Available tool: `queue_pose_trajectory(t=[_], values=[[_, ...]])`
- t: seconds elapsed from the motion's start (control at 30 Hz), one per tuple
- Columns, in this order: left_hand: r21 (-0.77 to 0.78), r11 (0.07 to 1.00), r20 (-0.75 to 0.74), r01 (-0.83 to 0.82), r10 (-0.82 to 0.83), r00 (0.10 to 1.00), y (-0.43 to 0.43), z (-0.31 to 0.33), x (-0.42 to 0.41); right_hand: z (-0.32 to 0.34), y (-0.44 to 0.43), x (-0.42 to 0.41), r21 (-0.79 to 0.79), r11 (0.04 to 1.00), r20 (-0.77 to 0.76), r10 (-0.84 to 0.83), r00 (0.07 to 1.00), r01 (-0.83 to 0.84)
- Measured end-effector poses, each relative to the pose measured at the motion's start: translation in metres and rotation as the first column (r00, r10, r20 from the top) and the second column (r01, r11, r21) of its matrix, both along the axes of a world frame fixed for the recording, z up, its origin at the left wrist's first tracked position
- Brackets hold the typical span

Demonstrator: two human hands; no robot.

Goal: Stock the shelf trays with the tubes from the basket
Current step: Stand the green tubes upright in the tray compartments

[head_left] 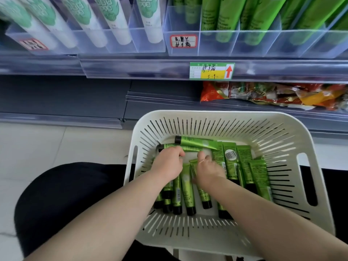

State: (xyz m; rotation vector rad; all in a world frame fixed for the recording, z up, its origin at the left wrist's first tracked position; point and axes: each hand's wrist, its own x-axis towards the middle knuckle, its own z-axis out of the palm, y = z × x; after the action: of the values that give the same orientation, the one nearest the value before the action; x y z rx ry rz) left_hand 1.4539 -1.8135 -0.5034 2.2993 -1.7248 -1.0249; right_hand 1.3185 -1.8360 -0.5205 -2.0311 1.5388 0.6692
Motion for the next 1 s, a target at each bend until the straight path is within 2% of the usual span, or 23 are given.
queue_pose_trajectory(t=[0.1,0.3,0.43,0.5,0.6,0.7,0.77,0.9,0.93,1.0], values=[[-0.021,0.999,-0.029,-0.046,0.046,0.999,-0.002,0.004,0.0,0.0,-0.002,0.006,-0.033,0.999,0.073,-0.03,0.997,0.033],[-0.027,0.999,-0.013,-0.042,0.041,0.999,-0.003,0.006,0.005,-0.002,-0.006,0.0,0.027,0.998,0.11,0.045,0.993,-0.048],[0.07,0.984,0.103,0.163,-0.17,0.98,-0.002,0.003,0.0,0.01,-0.014,-0.021,-0.003,1.0,0.163,-0.005,0.987,0.005],[0.15,0.941,0.213,0.302,-0.329,0.92,-0.003,0.001,-0.008,0.019,-0.016,-0.031,-0.022,0.999,0.219,-0.035,0.975,0.04],[0.276,0.871,0.311,0.408,-0.482,0.819,-0.006,-0.001,-0.018,0.031,-0.016,-0.043,-0.074,0.996,0.297,-0.023,0.954,0.047],[0.34,0.822,0.349,0.456,-0.561,0.751,-0.007,-0.002,-0.022,0.04,-0.016,-0.05,-0.103,0.994,0.344,-0.009,0.939,0.047],[0.32,0.828,0.363,0.461,-0.556,0.747,-0.009,0.001,-0.022,0.042,-0.016,-0.054,-0.117,0.992,0.376,-0.003,0.927,0.051],[0.236,0.855,0.298,0.461,-0.516,0.803,-0.015,0.01,-0.014,0.047,-0.014,-0.056,-0.127,0.991,0.417,0.007,0.909,0.051],[0.236,0.858,0.25,0.457,-0.508,0.824,-0.017,0.012,-0.012,0.049,-0.014,-0.055,-0.128,0.991,0.42,0.015,0.907,0.043],[0.296,0.884,0.039,0.361,-0.389,0.92,-0.017,0.016,-0.006,0.054,-0.012,-0.053,-0.129,0.991,0.428,0.025,0.903,0.034]])
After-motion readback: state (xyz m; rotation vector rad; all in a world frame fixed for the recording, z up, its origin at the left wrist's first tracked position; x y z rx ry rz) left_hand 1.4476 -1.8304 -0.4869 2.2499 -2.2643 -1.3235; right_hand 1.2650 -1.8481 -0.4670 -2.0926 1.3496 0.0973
